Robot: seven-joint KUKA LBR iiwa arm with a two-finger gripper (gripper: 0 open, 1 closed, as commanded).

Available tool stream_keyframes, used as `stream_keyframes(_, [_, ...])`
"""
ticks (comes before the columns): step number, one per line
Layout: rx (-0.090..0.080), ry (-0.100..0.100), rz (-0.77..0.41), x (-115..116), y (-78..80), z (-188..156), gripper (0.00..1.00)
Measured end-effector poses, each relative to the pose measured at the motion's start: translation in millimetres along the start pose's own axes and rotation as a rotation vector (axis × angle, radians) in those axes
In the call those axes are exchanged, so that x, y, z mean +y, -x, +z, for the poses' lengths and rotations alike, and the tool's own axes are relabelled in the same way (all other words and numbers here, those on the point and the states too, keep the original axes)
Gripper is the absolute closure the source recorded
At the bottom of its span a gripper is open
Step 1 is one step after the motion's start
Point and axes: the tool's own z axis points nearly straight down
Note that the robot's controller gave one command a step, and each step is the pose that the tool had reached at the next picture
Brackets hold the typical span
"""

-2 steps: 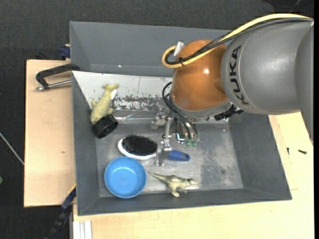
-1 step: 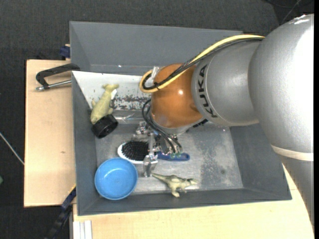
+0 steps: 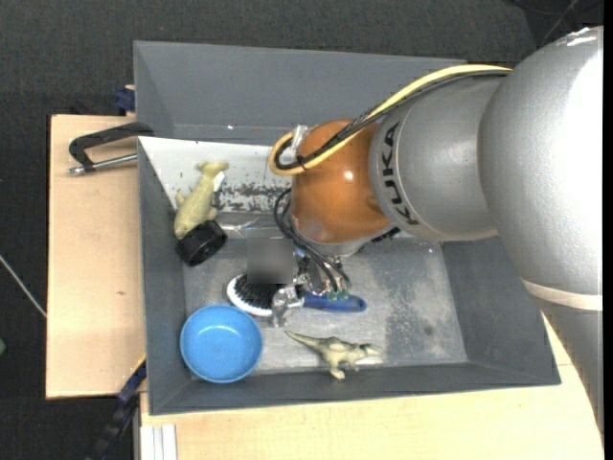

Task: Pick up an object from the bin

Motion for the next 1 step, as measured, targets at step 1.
stream_keyframes(1, [-0.010, 0.001, -0.001, 19.0, 8.5, -128.2, 1.00])
